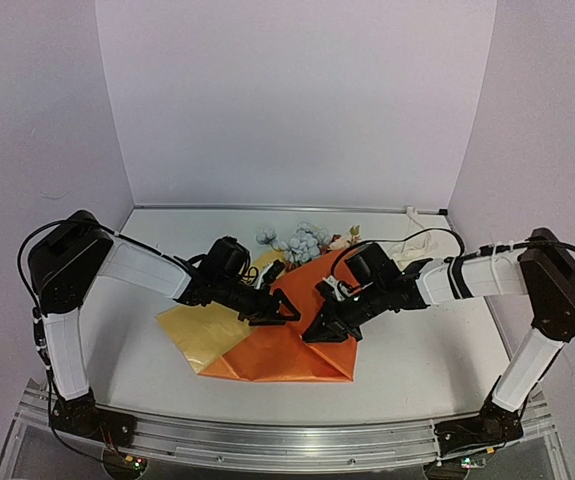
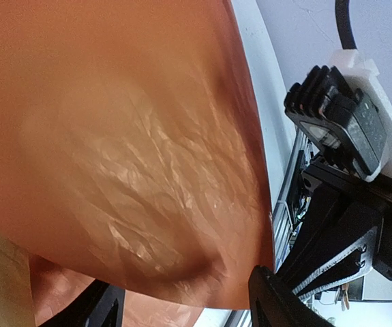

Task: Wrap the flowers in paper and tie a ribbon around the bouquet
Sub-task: Pass from the right arm to the left, then press the fold line on the 2/3-folded wrapping paper.

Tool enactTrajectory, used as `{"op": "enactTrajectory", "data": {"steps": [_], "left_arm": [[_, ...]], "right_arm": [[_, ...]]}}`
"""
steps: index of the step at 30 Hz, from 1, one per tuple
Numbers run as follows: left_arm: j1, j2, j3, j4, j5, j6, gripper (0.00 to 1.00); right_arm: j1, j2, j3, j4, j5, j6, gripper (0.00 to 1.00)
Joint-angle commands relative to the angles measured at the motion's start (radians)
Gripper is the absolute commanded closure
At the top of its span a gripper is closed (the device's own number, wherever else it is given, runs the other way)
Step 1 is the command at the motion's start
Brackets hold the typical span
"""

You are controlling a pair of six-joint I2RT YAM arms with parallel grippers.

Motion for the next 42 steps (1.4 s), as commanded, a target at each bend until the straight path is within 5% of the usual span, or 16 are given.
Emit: {"op": "enactTrajectory", "data": {"steps": [1,12,14,19,26,35,42], "left_arm": [[0.009,0.028,0.055,0.104,0.008,-0.048,0.44],[0.013,0.005,0.045,0.130,-0.016,-0.030,0.99],[0.013,-0.009,0.032,0.130,-0.026,-0.021,1.00],[0.013,-0.022,0.018,0.131,-0.024,-0.014,1.00],[0.013,-0.028,0.039,0.118,0.003,-0.023,1.00],[0.013,-0.031,0.069,0.100,0.038,-0.044,1.00],[0.013,-0.032,0.077,0.086,0.046,-0.048,1.00]], "right_arm": [[0.004,-0.028,-0.007,0.019,-0.030,0.006,1.00],[0.004,-0.032,-0.008,-0.026,-0.013,-0.005,0.99],[0.005,-0.048,-0.012,-0.049,0.002,-0.019,0.95],[0.006,-0.135,-0.062,-0.136,0.086,-0.094,0.65],[0.125,-0.362,-0.174,-0.472,0.532,-0.427,0.42],[0.266,-0.362,-0.227,-0.447,0.964,-0.504,0.33],[0.320,-0.290,-0.218,-0.350,1.025,-0.505,0.31]]}}
